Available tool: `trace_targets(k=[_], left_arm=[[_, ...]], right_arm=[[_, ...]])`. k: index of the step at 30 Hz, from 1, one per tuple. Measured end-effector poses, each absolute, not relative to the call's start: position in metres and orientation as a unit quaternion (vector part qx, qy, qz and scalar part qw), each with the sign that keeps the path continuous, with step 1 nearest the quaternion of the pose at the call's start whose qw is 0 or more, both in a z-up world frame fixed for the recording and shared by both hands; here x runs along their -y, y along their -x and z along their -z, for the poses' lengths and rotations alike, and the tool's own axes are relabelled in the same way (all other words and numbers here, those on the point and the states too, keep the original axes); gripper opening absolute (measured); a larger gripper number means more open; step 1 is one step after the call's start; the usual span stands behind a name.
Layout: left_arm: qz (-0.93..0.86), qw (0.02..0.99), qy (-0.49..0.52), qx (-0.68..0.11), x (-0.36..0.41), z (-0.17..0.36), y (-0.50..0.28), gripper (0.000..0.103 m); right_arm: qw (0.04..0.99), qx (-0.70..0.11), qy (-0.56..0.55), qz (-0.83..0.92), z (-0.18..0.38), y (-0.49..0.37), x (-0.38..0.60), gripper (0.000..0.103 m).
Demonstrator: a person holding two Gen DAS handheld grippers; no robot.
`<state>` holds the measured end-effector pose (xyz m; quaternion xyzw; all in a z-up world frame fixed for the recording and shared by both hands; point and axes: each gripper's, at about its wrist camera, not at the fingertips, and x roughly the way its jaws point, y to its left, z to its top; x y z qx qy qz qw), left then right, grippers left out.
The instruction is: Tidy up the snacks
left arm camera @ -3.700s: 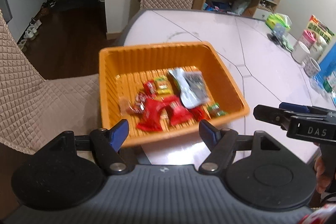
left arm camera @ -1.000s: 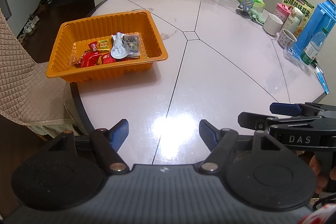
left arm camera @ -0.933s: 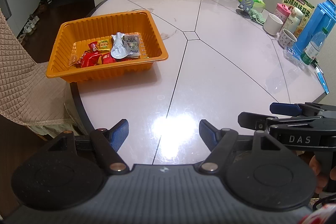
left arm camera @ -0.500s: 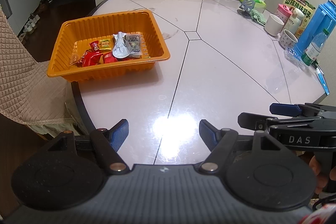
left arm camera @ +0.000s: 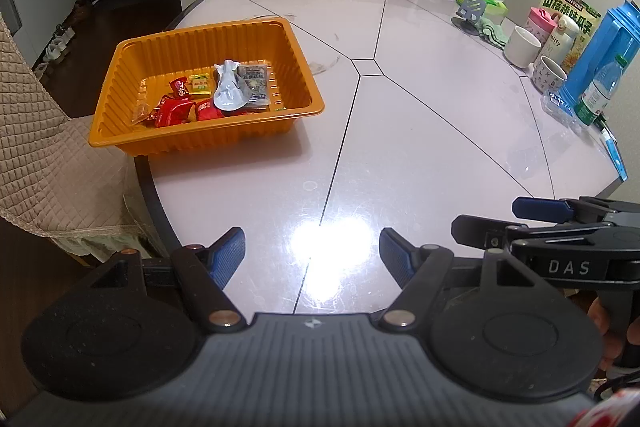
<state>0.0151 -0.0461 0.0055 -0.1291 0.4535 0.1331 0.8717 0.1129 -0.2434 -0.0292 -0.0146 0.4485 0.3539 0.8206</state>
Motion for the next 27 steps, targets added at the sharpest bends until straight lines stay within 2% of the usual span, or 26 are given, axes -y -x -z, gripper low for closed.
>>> trace_targets(k=[27], left_arm=[[-0.133, 0.871, 0.131, -0.455, 0.0421, -0.0044, -0.0153, 0.072]], right_arm=[[0.819, -0.451, 0.017, -0.354, 0.0313, -0.1112, 0.2387, 0.087]])
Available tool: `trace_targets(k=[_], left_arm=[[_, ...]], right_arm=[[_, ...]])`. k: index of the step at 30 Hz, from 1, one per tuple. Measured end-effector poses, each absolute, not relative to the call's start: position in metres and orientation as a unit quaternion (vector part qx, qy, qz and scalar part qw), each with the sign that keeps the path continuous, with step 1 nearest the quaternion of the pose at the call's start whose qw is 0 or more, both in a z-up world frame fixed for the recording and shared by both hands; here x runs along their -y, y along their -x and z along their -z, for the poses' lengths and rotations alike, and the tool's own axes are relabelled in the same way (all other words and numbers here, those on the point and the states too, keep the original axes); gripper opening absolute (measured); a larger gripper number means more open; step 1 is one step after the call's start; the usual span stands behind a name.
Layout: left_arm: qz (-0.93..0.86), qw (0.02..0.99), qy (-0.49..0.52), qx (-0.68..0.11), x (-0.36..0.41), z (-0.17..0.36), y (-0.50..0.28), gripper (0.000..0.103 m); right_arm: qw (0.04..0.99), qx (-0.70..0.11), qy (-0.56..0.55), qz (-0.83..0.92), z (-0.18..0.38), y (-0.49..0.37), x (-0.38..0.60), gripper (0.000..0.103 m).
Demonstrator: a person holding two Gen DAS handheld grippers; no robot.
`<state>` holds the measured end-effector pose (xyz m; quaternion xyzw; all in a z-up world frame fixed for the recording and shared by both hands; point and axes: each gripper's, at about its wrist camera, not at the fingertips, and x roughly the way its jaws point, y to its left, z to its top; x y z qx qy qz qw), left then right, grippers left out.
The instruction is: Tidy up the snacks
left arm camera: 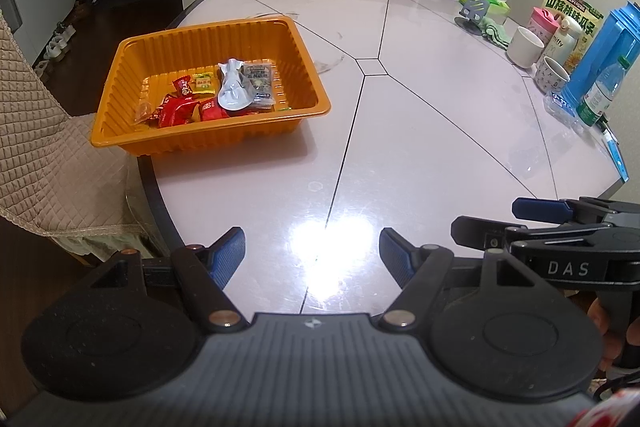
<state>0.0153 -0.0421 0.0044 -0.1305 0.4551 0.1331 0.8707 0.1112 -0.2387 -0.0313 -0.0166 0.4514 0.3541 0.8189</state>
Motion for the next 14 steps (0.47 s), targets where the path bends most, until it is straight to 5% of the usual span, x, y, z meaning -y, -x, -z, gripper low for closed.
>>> trace_targets(k=[14], left_arm=[[-0.132, 0.869, 0.133, -0.457, 0.0359, -0.0037, -0.0145, 0.072]], right_arm=[[0.817, -0.455, 0.02, -0.354, 0.0309, -0.1104, 0.231, 0.087]])
